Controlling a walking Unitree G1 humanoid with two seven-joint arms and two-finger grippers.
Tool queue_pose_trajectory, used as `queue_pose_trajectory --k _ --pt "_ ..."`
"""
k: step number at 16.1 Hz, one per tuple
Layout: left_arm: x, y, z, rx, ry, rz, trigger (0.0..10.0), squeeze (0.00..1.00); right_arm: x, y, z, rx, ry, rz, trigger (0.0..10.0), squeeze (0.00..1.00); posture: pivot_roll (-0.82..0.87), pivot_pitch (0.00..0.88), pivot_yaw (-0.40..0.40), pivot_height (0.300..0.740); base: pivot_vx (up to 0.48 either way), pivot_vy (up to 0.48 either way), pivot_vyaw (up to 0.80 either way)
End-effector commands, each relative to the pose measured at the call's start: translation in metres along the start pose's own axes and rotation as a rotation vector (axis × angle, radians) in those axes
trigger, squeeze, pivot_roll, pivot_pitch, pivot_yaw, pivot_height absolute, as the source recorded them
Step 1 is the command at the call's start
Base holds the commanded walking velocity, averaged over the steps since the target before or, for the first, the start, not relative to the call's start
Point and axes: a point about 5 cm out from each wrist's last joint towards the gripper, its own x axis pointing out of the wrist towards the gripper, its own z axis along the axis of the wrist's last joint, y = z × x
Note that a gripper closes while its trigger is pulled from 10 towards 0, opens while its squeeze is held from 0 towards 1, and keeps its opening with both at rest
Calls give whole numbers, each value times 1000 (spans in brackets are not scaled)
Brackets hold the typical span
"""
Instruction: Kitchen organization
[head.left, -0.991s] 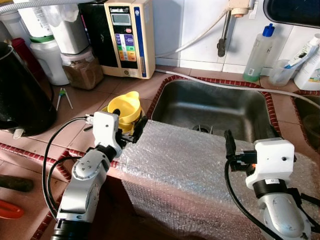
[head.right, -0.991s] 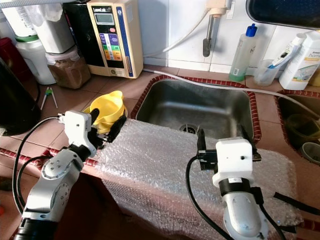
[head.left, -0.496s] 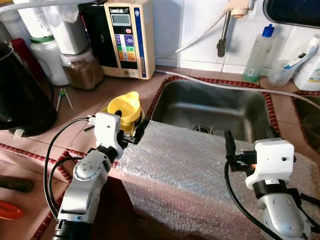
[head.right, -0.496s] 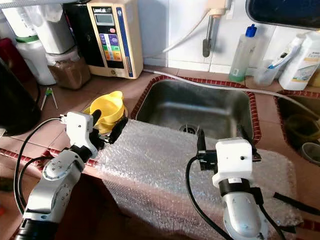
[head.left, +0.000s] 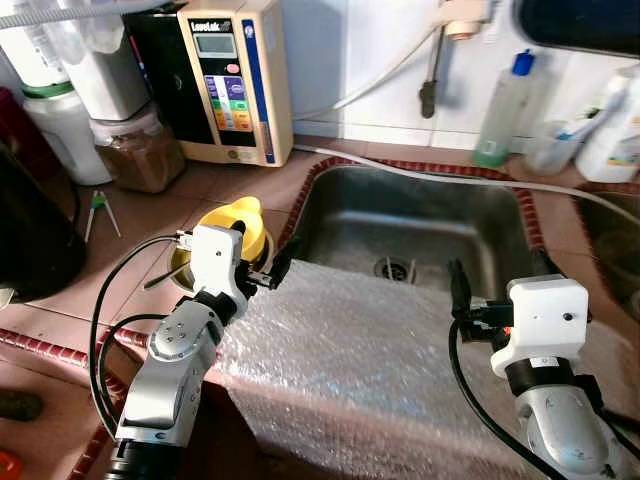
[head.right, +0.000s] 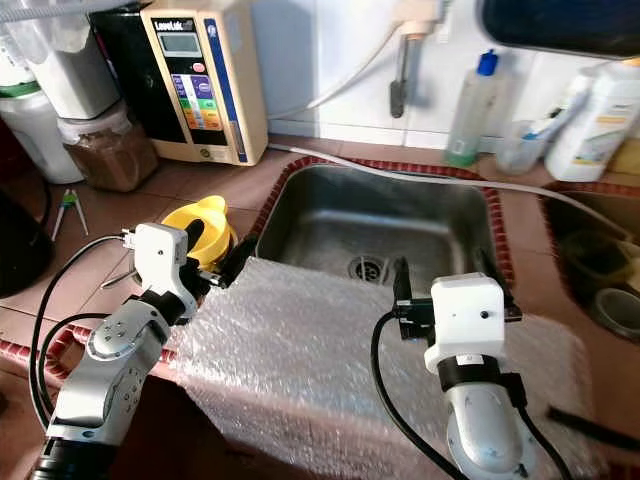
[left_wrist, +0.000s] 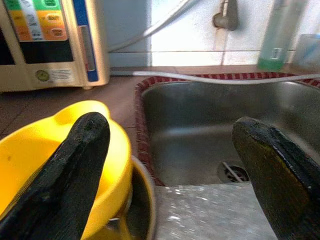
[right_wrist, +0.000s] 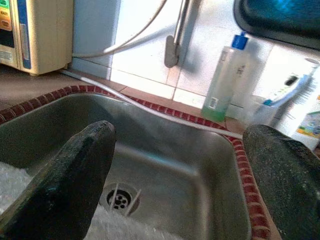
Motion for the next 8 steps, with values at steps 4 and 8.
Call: queue_pose_trajectory --k 4,8 --pt "0 0 3 6 -3 -5 10000 0 0 1 1 4 -8 3 10000 0 -100 35 66 740 306 0 0" --pt "-1 2 2 12 6 -3 10000 0 0 2 0 5 -3 6 10000 0 -95 38 67 740 308 0 0"
